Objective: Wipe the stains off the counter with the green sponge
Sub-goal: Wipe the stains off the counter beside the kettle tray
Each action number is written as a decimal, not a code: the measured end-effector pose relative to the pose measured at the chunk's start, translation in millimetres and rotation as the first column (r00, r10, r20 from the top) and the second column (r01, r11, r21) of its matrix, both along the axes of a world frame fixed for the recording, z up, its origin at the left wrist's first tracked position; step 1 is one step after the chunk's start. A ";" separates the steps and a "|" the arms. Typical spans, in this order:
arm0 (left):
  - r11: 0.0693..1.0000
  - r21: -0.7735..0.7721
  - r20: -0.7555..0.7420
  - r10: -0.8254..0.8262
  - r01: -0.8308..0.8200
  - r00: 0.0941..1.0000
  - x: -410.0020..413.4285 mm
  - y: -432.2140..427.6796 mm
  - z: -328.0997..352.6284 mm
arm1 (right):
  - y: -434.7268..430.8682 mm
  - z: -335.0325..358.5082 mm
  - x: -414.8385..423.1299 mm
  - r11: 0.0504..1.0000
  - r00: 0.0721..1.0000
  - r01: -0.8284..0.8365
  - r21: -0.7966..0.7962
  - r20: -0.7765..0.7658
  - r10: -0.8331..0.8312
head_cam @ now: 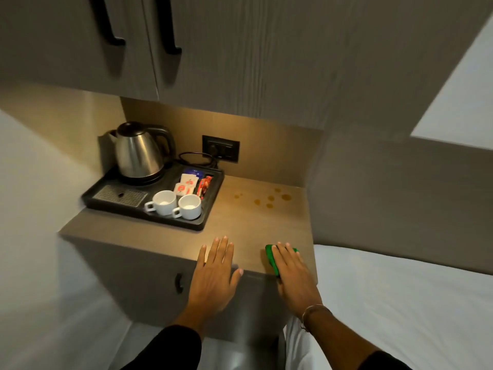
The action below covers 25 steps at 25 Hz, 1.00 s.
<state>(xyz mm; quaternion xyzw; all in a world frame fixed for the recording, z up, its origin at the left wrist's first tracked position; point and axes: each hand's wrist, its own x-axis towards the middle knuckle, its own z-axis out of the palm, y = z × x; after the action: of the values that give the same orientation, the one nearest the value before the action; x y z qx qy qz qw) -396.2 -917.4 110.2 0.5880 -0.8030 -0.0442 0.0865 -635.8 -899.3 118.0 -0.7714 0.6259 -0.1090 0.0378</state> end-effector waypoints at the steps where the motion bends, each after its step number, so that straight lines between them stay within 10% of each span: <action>1: 0.999 0.022 -0.001 -0.027 0.027 1.000 -6.1 -25.1 -5.4 | -19.6 -1.7 -6.9 0.999 1.000 0.028 0.030 -0.009 -0.027; 11: 0.985 0.129 -0.063 -0.108 0.115 0.992 -15.1 -138.1 -39.7 | -99.6 -19.8 -21.3 0.967 0.994 0.095 0.237 0.034 -0.106; 25: 0.994 0.042 -0.171 -0.095 0.104 0.981 -13.1 -139.7 -58.0 | -178.1 -35.5 -62.4 0.974 0.958 0.212 0.074 0.182 -0.222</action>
<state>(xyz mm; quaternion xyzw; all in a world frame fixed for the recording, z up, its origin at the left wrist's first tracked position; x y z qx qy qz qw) -409.2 -1057.1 52.2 0.5432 -0.8199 -0.1185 0.1367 -698.1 -1077.4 82.4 -0.6828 0.7031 -0.1683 0.1055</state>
